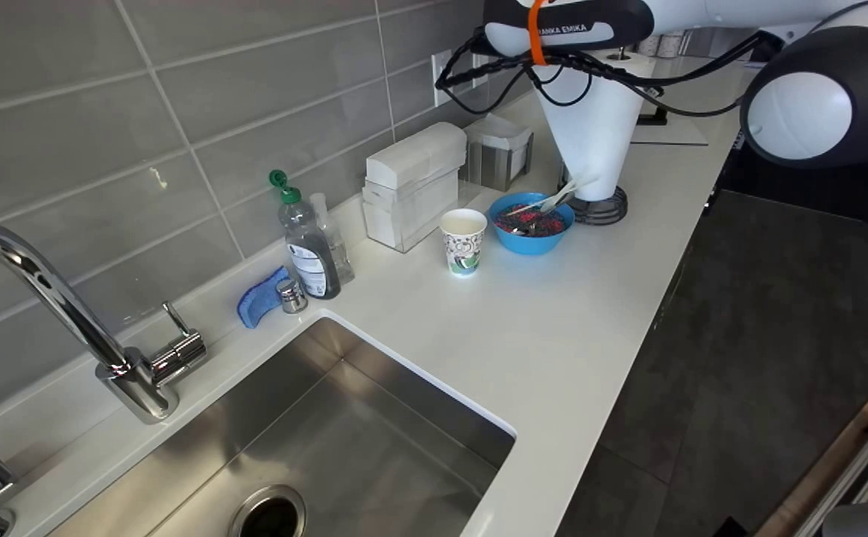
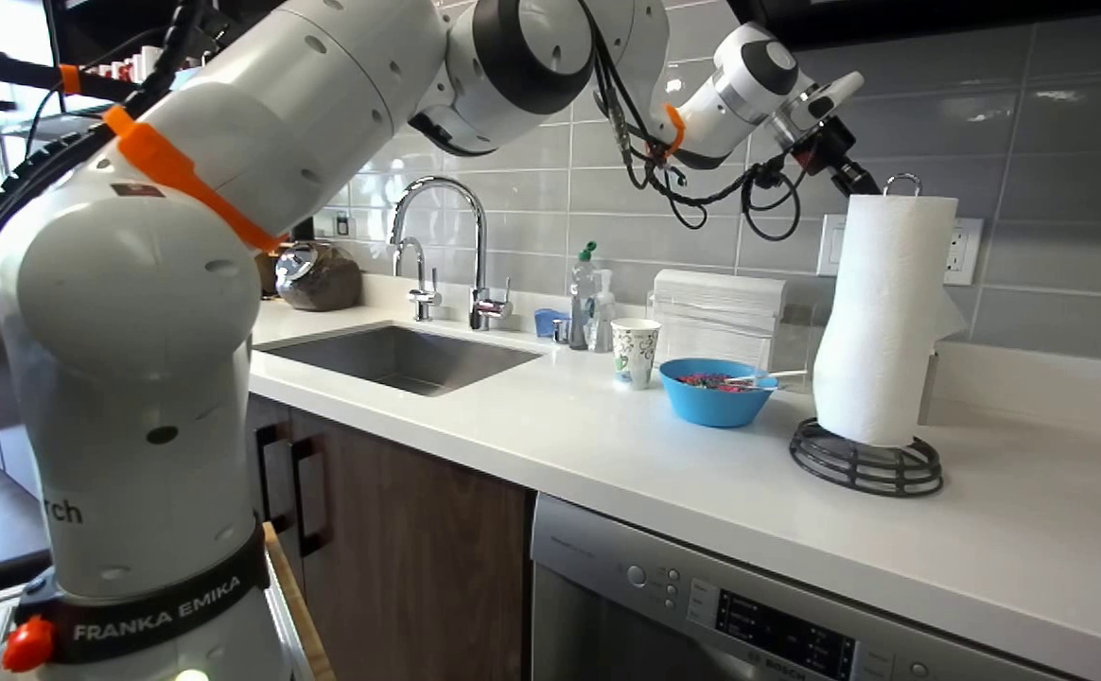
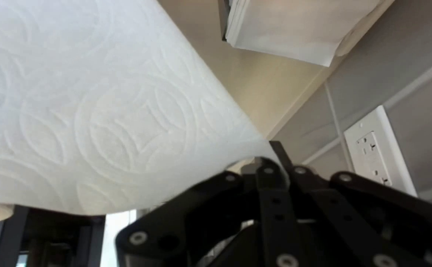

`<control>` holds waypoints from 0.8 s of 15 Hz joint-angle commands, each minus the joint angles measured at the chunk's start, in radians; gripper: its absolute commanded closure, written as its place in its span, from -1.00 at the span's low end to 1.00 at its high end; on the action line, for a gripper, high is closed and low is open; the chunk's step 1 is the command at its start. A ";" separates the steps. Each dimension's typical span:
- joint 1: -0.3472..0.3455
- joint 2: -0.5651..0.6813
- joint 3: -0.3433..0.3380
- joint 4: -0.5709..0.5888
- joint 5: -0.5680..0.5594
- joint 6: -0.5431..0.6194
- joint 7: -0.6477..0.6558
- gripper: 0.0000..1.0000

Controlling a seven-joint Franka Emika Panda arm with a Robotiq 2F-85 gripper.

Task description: Rip up a paper towel on the table

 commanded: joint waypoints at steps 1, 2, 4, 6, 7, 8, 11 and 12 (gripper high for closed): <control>-0.004 -0.016 0.014 -0.070 -0.035 0.099 -0.141 1.00; -0.005 -0.019 0.015 -0.086 -0.038 0.111 -0.182 1.00; -0.005 -0.023 0.016 -0.108 -0.041 0.095 -0.273 1.00; -0.010 -0.027 0.022 -0.129 -0.032 0.081 -0.361 1.00; -0.012 -0.028 0.025 -0.143 -0.030 0.082 -0.403 1.00; -0.013 -0.032 0.030 -0.156 -0.024 0.077 -0.443 1.00; -0.023 -0.049 0.059 -0.207 -0.001 0.075 -0.565 1.00; -0.024 -0.052 0.066 -0.219 0.000 0.072 -0.595 1.00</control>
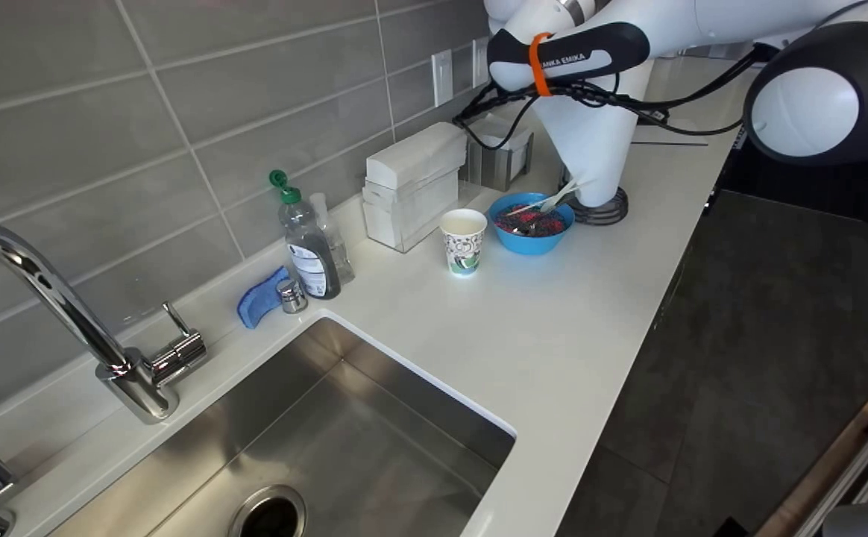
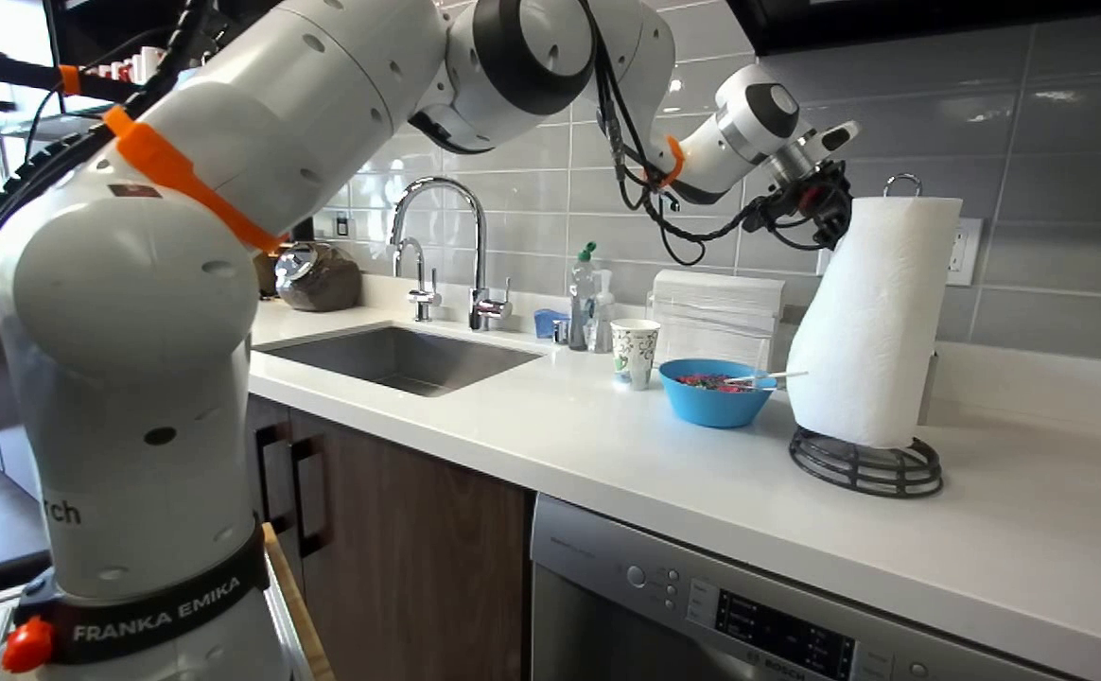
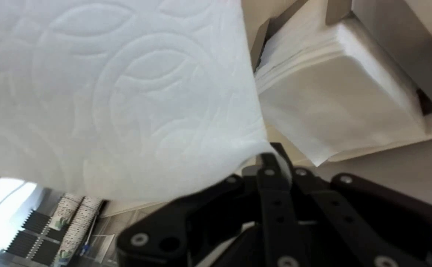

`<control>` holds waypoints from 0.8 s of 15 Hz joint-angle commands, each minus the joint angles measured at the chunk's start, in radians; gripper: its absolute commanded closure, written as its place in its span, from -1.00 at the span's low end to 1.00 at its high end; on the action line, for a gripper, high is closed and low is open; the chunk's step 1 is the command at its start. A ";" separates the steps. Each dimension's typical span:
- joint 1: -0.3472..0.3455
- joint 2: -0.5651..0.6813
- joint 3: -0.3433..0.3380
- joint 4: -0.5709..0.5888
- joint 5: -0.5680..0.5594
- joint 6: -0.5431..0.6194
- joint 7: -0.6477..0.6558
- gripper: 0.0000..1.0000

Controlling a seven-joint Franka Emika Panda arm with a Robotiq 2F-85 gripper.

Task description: Rip up a paper towel on the table

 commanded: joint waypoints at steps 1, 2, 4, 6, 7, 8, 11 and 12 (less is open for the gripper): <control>-0.012 -0.050 0.041 -0.094 0.014 -0.004 -0.135 1.00; -0.010 -0.052 0.044 -0.106 0.010 -0.003 -0.156 1.00; 0.007 -0.058 0.024 -0.128 0.021 -0.002 -0.203 1.00; 0.010 -0.066 0.022 -0.150 0.015 -0.002 -0.238 1.00; 0.011 -0.068 0.021 -0.159 0.013 -0.003 -0.253 1.00; 0.010 -0.072 0.021 -0.169 0.011 -0.004 -0.269 1.00; 0.006 -0.075 0.017 -0.189 0.005 -0.016 -0.310 1.00; 0.005 -0.076 0.016 -0.193 0.004 -0.022 -0.325 1.00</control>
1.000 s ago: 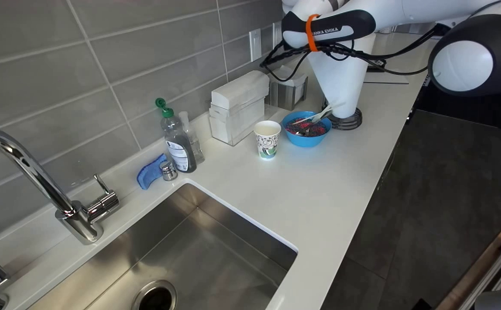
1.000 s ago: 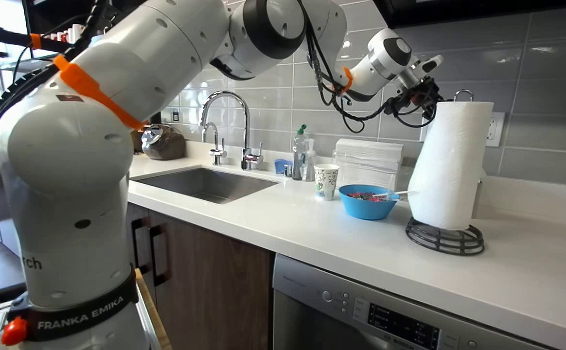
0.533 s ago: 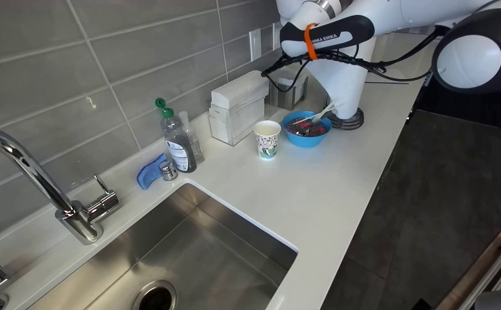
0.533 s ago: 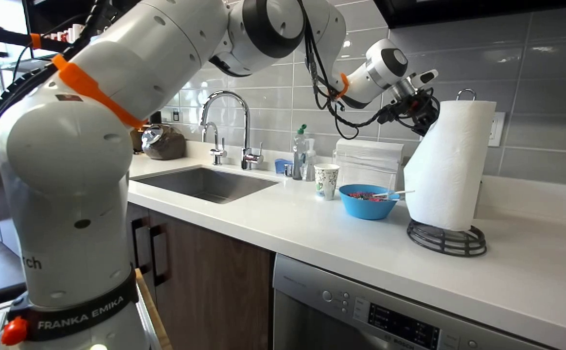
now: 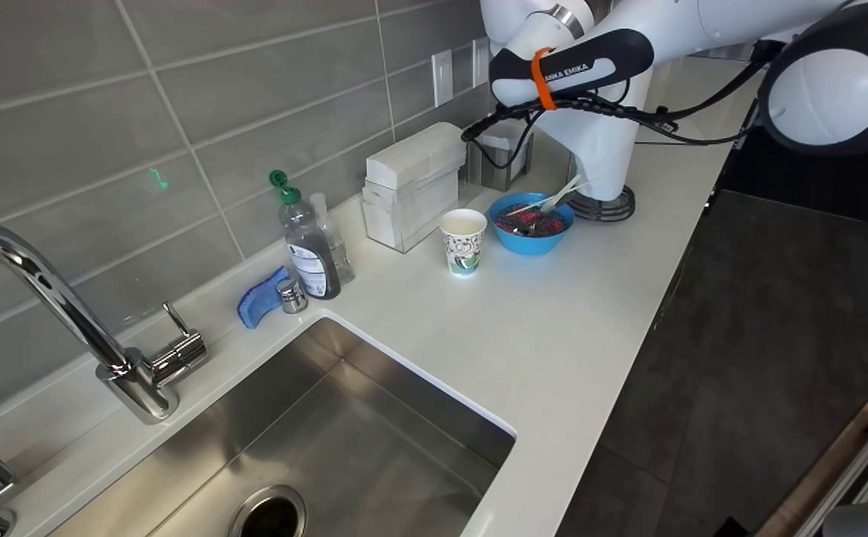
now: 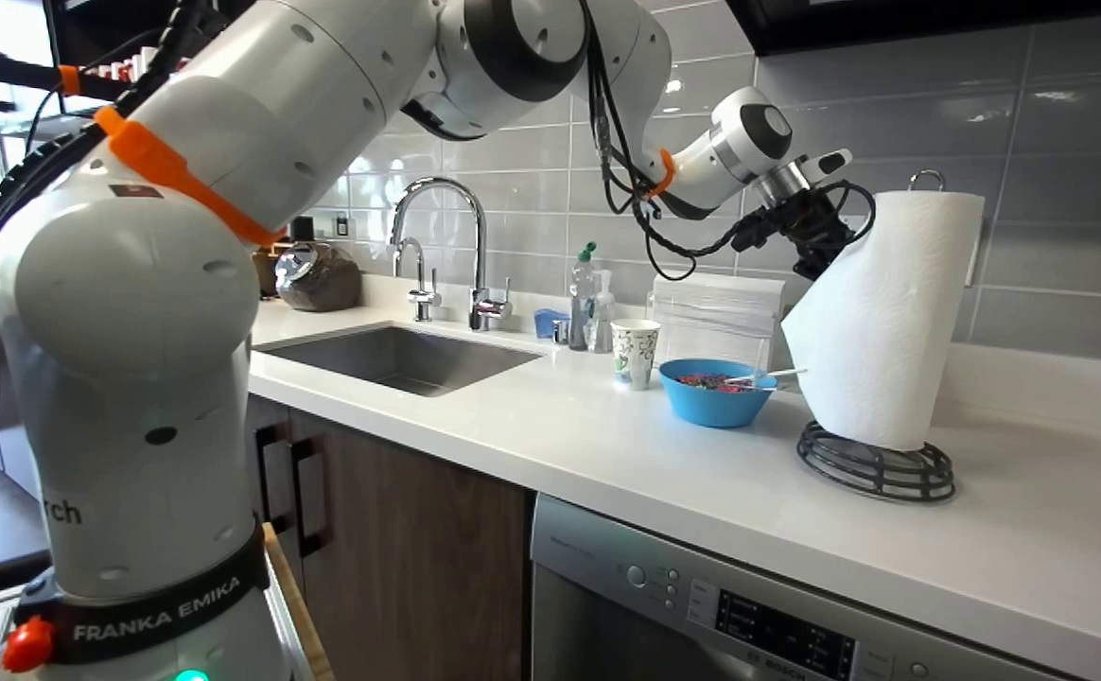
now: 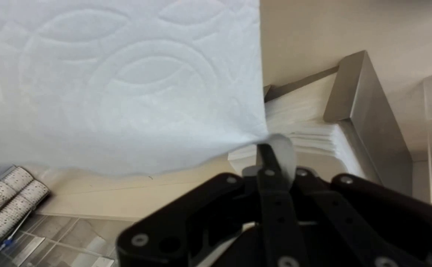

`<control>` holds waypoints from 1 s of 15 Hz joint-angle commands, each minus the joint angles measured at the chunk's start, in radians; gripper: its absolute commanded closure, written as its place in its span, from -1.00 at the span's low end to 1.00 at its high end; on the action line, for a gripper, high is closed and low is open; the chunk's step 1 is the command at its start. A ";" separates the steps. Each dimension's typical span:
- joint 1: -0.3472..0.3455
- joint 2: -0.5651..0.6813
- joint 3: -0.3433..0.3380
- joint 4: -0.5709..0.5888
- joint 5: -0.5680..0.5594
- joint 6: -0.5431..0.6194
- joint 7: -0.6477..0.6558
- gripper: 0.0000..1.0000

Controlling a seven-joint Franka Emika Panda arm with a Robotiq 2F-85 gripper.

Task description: Rip up a paper towel on the table

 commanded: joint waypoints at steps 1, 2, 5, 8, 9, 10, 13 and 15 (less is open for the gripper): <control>-0.002 -0.036 -0.002 -0.066 0.003 -0.023 -0.074 1.00; -0.003 -0.038 -0.002 -0.072 0.003 -0.031 -0.089 1.00; -0.008 -0.040 0.000 -0.088 0.000 -0.055 -0.129 1.00; -0.012 -0.038 0.000 -0.097 -0.003 -0.086 -0.159 1.00; -0.014 -0.036 0.000 -0.099 -0.005 -0.099 -0.168 1.00; -0.016 -0.036 0.000 -0.104 -0.006 -0.109 -0.178 1.00; -0.022 -0.032 -0.002 -0.117 -0.016 -0.121 -0.198 1.00; -0.026 -0.029 -0.005 -0.127 -0.024 -0.120 -0.204 1.00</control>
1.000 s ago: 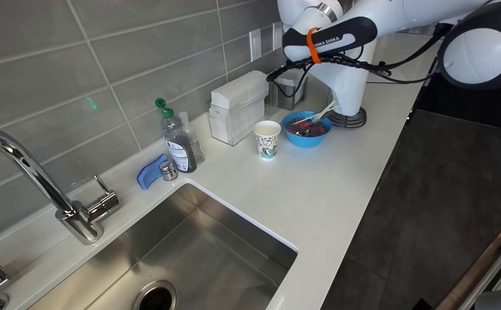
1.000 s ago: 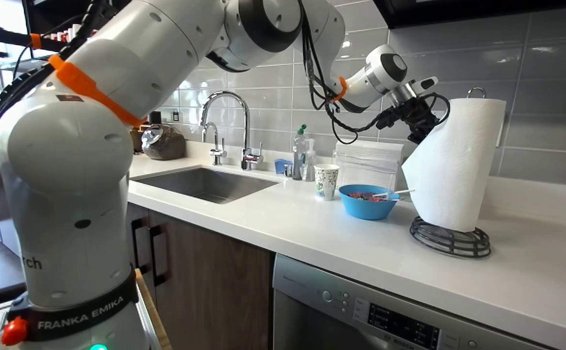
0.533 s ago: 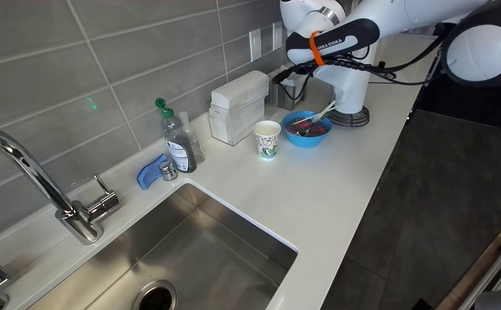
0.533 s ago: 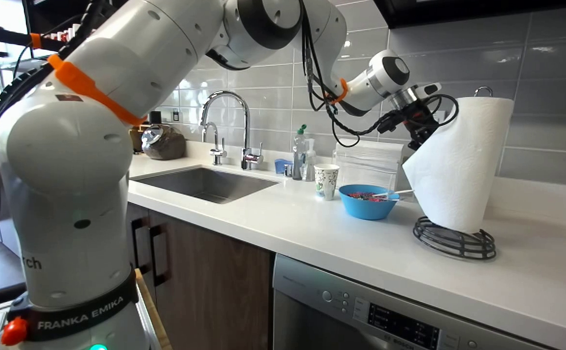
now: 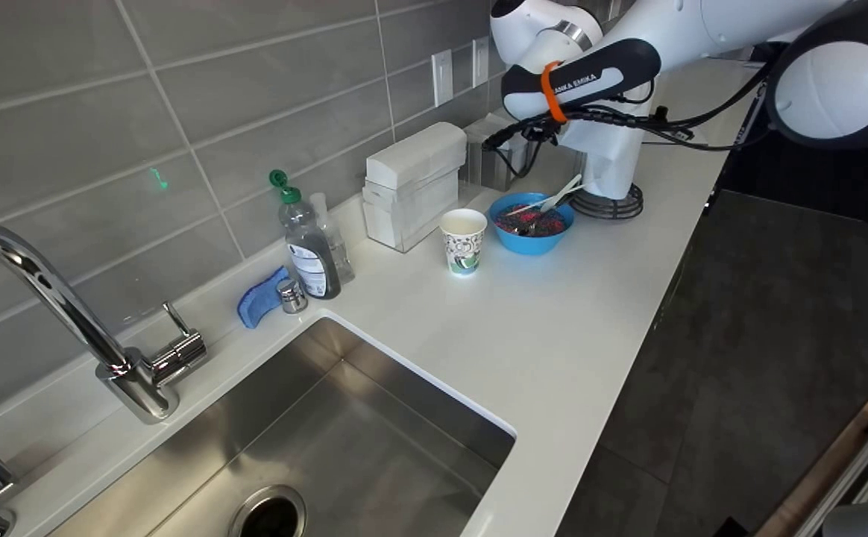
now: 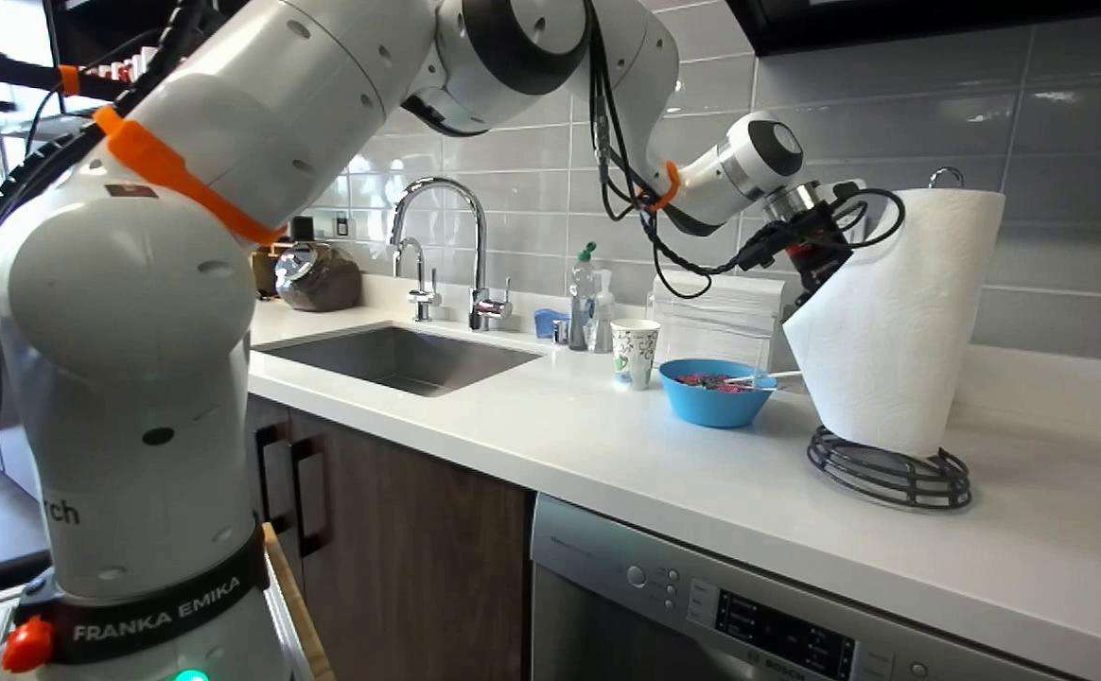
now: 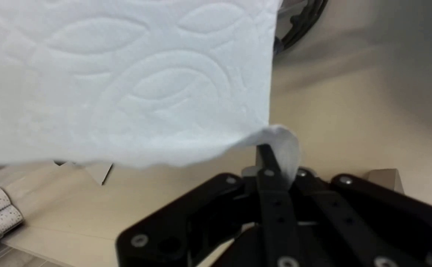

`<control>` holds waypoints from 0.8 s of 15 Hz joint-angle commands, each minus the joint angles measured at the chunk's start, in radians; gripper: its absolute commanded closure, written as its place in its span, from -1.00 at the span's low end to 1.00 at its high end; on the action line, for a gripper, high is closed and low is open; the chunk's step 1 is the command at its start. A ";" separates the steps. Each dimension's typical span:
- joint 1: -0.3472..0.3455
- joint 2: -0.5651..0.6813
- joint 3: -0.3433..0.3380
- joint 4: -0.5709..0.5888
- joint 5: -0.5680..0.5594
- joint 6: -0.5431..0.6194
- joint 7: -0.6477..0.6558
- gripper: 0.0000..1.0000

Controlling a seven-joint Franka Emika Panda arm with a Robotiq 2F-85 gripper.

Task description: Rip up a paper towel on the table

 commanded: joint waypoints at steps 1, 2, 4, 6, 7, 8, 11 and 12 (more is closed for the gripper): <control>-0.010 -0.014 0.000 -0.049 -0.021 -0.004 -0.034 1.00; -0.010 -0.013 -0.004 -0.055 -0.028 -0.001 -0.032 1.00; -0.012 -0.011 -0.009 -0.070 -0.041 0.001 -0.032 1.00; -0.012 -0.010 -0.013 -0.086 -0.054 0.004 -0.030 1.00; -0.011 -0.010 -0.014 -0.095 -0.062 0.006 -0.027 1.00; -0.010 -0.011 -0.014 -0.105 -0.071 0.008 -0.025 1.00; -0.012 -0.012 -0.007 -0.134 -0.085 0.011 -0.031 1.00; -0.013 -0.013 -0.004 -0.147 -0.087 0.016 -0.034 1.00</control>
